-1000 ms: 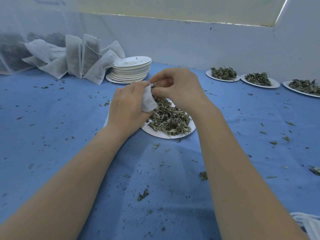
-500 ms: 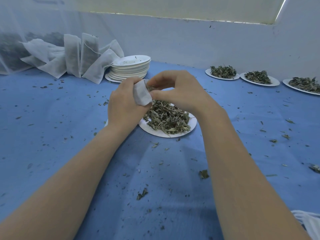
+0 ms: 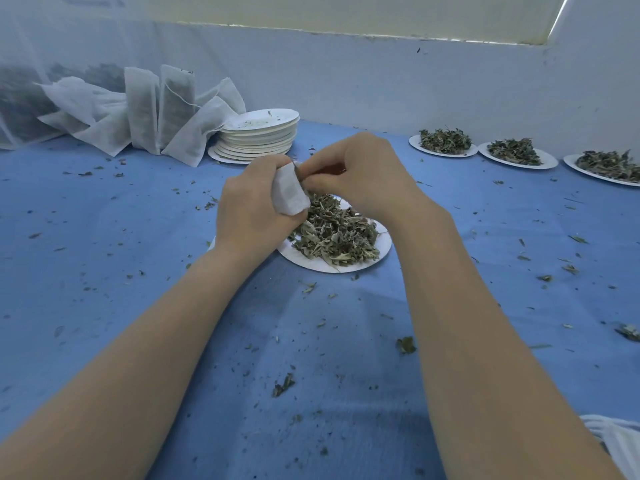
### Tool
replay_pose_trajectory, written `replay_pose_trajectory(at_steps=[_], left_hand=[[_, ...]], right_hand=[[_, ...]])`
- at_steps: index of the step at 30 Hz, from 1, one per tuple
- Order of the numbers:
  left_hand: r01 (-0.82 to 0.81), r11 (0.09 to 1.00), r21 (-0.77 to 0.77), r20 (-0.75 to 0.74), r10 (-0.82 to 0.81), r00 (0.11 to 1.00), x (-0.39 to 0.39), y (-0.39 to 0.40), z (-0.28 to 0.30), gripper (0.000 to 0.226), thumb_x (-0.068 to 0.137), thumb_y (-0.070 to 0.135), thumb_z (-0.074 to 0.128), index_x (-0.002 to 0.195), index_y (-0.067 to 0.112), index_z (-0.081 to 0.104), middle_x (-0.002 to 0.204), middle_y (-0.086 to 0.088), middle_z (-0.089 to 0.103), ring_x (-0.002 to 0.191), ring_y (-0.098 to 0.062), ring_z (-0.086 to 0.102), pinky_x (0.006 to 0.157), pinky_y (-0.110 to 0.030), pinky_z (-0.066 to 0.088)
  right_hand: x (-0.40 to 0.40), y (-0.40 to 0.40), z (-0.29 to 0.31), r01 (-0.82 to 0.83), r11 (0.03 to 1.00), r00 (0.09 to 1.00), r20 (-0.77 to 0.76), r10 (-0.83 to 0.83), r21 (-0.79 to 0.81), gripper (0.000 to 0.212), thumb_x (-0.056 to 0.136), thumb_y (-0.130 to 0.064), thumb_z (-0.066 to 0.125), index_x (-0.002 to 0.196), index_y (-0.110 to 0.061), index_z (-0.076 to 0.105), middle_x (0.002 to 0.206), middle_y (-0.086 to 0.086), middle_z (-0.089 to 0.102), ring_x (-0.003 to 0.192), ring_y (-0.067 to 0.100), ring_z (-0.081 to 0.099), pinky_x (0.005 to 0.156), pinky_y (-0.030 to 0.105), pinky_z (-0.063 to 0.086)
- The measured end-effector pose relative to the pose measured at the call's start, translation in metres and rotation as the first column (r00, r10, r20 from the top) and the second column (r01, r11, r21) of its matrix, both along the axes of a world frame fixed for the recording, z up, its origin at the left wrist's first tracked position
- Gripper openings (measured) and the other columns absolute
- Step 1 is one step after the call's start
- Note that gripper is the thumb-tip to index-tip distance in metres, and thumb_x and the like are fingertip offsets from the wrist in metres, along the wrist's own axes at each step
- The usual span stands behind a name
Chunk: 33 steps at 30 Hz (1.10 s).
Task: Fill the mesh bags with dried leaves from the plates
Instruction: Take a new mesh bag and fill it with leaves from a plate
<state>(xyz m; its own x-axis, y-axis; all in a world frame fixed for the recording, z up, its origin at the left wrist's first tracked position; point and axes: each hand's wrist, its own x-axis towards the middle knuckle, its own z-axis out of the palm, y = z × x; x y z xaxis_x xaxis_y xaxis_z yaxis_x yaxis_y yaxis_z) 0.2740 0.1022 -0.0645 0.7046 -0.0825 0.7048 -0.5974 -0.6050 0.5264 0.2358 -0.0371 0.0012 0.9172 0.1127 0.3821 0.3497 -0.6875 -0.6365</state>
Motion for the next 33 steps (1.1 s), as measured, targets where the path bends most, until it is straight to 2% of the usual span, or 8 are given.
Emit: replay_pose_trajectory(at_steps=[5, 11, 15, 18, 21, 26, 29, 33], left_hand=[[0.007, 0.999, 0.040, 0.038, -0.009, 0.999, -0.002, -0.003, 0.000, 0.037, 0.067, 0.021, 0.076, 0.098, 0.009, 0.061, 0.084, 0.008, 0.056, 0.078, -0.019, 0.056, 0.065, -0.020, 0.034], [0.020, 0.994, 0.105, 0.052, -0.025, 0.998, 0.000, 0.000, 0.000, 0.043, 0.067, 0.015, 0.076, 0.105, 0.004, 0.061, 0.096, -0.006, 0.065, 0.087, -0.026, 0.058, 0.072, -0.023, 0.036], [0.026, 0.991, 0.134, 0.062, -0.035, 0.997, -0.002, 0.000, 0.002, 0.041, 0.069, 0.008, 0.073, 0.107, 0.003, 0.061, 0.095, -0.009, 0.065, 0.087, -0.029, 0.058, 0.071, -0.029, 0.038], [-0.005, 0.988, 0.155, 0.080, -0.008, 0.997, -0.001, -0.001, 0.000, 0.036, 0.072, 0.010, 0.073, 0.105, 0.004, 0.061, 0.094, -0.010, 0.064, 0.085, -0.030, 0.056, 0.069, -0.026, 0.031], [-0.036, 0.986, 0.161, 0.094, 0.021, 0.995, 0.002, 0.000, -0.001, 0.034, 0.073, 0.012, 0.070, 0.105, 0.006, 0.061, 0.096, -0.009, 0.064, 0.085, -0.029, 0.055, 0.068, -0.024, 0.027], [-0.069, 0.978, 0.199, 0.133, 0.042, 0.990, 0.010, 0.008, -0.002, 0.034, 0.074, 0.007, 0.067, 0.107, 0.008, 0.061, 0.097, -0.008, 0.065, 0.087, -0.026, 0.055, 0.068, -0.023, 0.027], [-0.020, 0.991, 0.130, 0.066, 0.012, 0.998, 0.008, 0.003, -0.001, 0.036, 0.072, 0.019, 0.068, 0.107, 0.014, 0.061, 0.093, 0.005, 0.062, 0.087, -0.021, 0.056, 0.071, -0.024, 0.032], [0.048, 0.997, 0.066, 0.048, -0.051, 0.998, 0.000, -0.002, -0.002, 0.035, 0.067, 0.018, 0.073, 0.099, 0.011, 0.060, 0.082, 0.015, 0.049, 0.077, -0.020, 0.055, 0.065, -0.024, 0.033]], right_hand=[[0.004, 0.016, -0.002, 0.035, 0.986, 0.999, 0.036, -0.030, -0.161, 0.019, 0.079, -0.006, 0.058, 0.082, -0.011, 0.075, 0.068, 0.009, 0.062, 0.057, 0.008, 0.040, 0.052, 0.018, 0.033], [-0.004, 0.009, 0.003, -0.116, 0.981, 0.983, -0.159, 0.091, -0.155, 0.019, 0.089, -0.020, 0.054, 0.083, -0.010, 0.068, 0.053, -0.009, 0.048, 0.052, 0.003, 0.043, 0.050, 0.013, 0.033], [-0.006, 0.005, 0.003, -0.108, 0.979, 0.985, -0.153, 0.082, -0.174, 0.015, 0.082, -0.016, 0.063, 0.092, -0.014, 0.073, 0.092, 0.006, 0.071, 0.094, 0.018, 0.063, 0.083, 0.033, 0.050], [0.000, 0.010, 0.001, 0.011, 0.979, 1.000, -0.014, -0.014, -0.201, 0.016, 0.078, -0.008, 0.060, 0.088, -0.006, 0.073, 0.087, 0.015, 0.069, 0.082, 0.026, 0.060, 0.073, 0.033, 0.047], [0.004, 0.015, -0.003, 0.069, 0.977, 0.997, 0.051, -0.060, -0.203, 0.018, 0.077, -0.004, 0.056, 0.085, -0.003, 0.072, 0.070, 0.011, 0.062, 0.062, 0.017, 0.041, 0.059, 0.026, 0.039], [0.000, 0.012, 0.000, -0.024, 0.995, 0.999, 0.025, 0.027, -0.095, 0.020, 0.077, -0.004, 0.062, 0.085, -0.016, 0.077, 0.071, 0.007, 0.066, 0.060, 0.002, 0.039, 0.058, 0.022, 0.038], [0.001, 0.017, 0.002, 0.007, 0.974, 0.999, 0.053, 0.005, -0.226, 0.027, 0.074, -0.001, 0.056, 0.077, -0.019, 0.075, 0.064, 0.003, 0.047, 0.060, 0.009, 0.033, 0.055, 0.023, 0.031], [0.006, 0.023, -0.001, 0.013, 0.939, 1.000, 0.000, -0.014, -0.345, 0.019, 0.074, -0.004, 0.058, 0.080, -0.012, 0.073, 0.071, 0.005, 0.046, 0.068, 0.016, 0.038, 0.059, 0.026, 0.033]])
